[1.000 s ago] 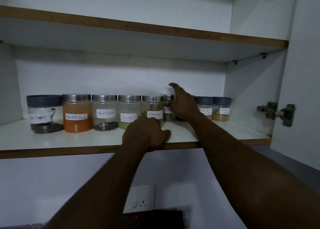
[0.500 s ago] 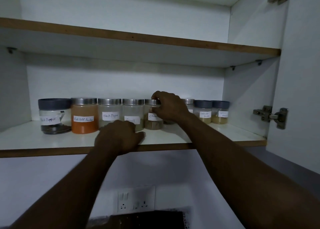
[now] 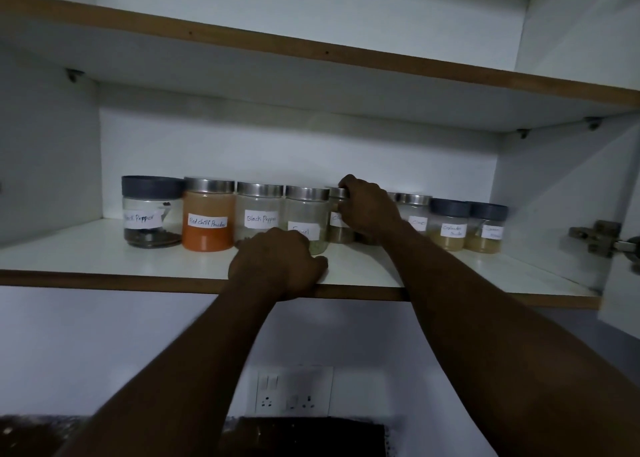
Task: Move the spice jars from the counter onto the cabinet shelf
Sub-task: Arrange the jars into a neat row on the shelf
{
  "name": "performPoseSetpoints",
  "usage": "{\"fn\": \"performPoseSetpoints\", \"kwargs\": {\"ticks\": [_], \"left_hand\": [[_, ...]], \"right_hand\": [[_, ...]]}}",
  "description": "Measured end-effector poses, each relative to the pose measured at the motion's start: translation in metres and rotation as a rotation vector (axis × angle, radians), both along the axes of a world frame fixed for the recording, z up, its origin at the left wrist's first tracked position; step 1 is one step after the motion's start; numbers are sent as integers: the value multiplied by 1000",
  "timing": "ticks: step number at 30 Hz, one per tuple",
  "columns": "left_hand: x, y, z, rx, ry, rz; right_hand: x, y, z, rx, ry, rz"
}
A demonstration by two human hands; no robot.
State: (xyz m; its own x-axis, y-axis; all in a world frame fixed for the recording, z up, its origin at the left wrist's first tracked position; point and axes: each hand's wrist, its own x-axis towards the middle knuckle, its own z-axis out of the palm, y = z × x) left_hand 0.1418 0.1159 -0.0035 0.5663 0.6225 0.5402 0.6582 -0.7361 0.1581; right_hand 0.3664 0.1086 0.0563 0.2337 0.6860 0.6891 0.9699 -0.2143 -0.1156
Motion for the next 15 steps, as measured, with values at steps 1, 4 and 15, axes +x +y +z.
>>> {"fn": "performPoseSetpoints", "kwargs": {"ticks": [1, 4, 15], "left_hand": [[0, 0, 0, -3, 0, -2], [0, 2, 1, -15, 3, -13], [0, -1, 5, -67, 14, -34]], "right_hand": [[0, 1, 1, -6, 1, -6], [0, 3, 5, -18, 6, -32], [-19, -15, 11, 140, 52, 18]]}}
